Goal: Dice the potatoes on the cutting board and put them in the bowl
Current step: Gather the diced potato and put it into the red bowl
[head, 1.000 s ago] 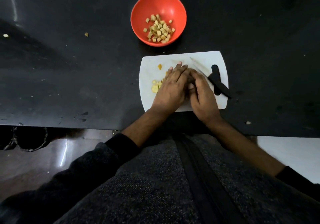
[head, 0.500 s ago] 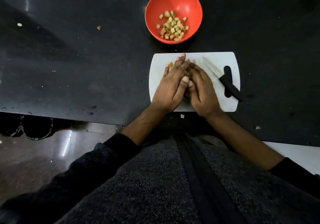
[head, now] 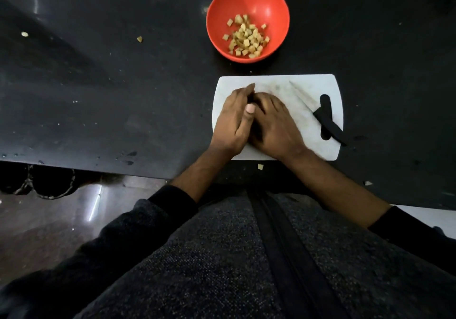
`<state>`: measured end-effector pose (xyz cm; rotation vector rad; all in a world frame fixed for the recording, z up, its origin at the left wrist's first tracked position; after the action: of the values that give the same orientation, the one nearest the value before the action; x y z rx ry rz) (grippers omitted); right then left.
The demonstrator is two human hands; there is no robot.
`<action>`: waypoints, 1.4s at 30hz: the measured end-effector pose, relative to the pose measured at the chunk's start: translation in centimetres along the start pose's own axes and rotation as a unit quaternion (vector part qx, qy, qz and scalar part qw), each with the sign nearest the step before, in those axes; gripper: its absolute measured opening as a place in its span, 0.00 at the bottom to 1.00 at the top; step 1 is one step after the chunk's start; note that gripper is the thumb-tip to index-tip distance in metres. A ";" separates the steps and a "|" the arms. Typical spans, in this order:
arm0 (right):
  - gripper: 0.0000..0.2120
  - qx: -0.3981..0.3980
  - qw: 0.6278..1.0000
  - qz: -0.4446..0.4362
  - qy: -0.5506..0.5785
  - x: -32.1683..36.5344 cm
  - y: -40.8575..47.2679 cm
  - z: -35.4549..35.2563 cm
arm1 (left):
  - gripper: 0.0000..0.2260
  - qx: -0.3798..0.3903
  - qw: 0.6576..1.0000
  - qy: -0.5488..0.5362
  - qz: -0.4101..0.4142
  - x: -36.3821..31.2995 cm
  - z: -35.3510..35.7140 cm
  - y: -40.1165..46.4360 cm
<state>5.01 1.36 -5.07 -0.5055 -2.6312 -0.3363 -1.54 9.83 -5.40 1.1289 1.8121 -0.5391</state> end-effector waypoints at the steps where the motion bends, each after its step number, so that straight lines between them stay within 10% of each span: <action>1: 0.23 0.002 1.000 -0.006 -0.003 0.1 -0.1 0.0 | 0.33 0.005 1.000 0.016 0.014 -0.2 0.0 -0.1; 10: 0.12 -0.005 0.995 -0.017 -0.093 -0.9 0.7 -0.2 | 0.29 0.007 0.999 0.038 0.020 -0.3 0.2 -0.2; 25: 0.09 -0.136 0.964 0.160 0.161 -2.9 2.0 -4.3 | 0.19 -0.023 0.999 0.006 -0.036 -0.3 0.3 0.2; 28: 0.10 -0.163 0.895 0.294 0.293 -4.3 1.7 -4.2 | 0.19 -0.044 0.998 -0.011 -0.042 -0.6 0.0 0.0; 32: 0.14 -0.161 0.695 0.464 0.525 -4.5 0.9 -2.8 | 0.20 -0.067 0.992 -0.095 -0.040 -2.6 -0.1 0.7; 42: 0.14 -0.170 0.479 0.428 0.747 -1.2 3.7 -2.3 | 0.25 -0.144 0.892 -0.379 -0.198 -5.1 1.8 3.6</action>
<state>8.39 3.67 -3.05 -0.9340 -0.4086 -0.5563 3.29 7.81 -1.56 0.2551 1.3462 -0.7830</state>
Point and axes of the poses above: each hand's wrist, its own y-axis towards the middle knuckle, its own z-axis out of the palm, x = y × z, the point moved 6 cm from there along y, towards the middle knuckle, and after that the axes turned 1 degree about x, right-handed, at the moved point
